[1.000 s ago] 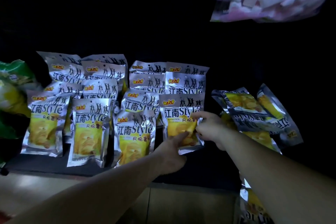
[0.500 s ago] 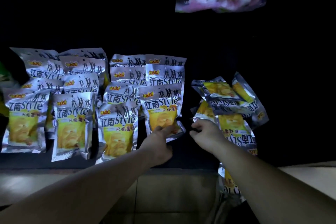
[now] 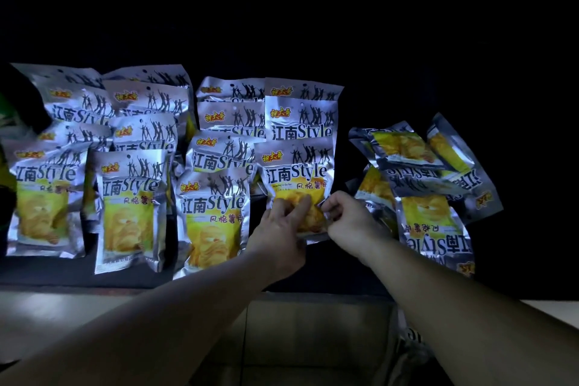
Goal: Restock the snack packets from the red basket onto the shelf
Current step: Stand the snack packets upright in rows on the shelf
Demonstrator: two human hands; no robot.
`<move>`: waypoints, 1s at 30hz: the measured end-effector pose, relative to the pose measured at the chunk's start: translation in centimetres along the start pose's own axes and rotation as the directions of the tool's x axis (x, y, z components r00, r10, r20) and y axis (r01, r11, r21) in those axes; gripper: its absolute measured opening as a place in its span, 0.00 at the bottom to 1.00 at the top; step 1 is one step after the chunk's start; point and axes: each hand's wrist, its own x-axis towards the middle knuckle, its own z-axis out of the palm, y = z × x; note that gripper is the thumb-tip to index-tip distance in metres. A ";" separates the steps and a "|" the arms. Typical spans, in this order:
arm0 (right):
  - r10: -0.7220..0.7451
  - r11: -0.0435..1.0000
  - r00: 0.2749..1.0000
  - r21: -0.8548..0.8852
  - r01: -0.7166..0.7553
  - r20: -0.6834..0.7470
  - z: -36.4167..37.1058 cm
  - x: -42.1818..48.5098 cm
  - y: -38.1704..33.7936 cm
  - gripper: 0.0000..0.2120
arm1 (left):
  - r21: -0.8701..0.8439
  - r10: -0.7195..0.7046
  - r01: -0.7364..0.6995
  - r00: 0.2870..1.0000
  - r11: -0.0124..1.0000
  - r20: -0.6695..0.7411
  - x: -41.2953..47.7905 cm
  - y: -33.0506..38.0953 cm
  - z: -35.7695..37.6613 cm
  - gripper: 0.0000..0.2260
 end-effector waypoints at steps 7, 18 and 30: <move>-0.024 1.000 1.000 0.001 0.024 0.011 0.7 -0.5 1.2 0.17 | 0.000 -0.013 0.013 0.999 1.000 -0.046 0.0 -0.1 0.3 0.35; 0.151 0.960 0.953 0.270 -0.078 -0.262 1.7 1.9 -1.0 0.03 | -0.004 -0.006 0.006 0.999 1.000 -0.053 -0.1 -0.9 0.5 0.37; -0.054 0.993 0.969 0.088 0.077 -0.240 0.2 1.6 -1.5 0.11 | 0.051 0.039 -0.031 0.982 0.998 -0.184 -0.6 -0.2 0.0 0.30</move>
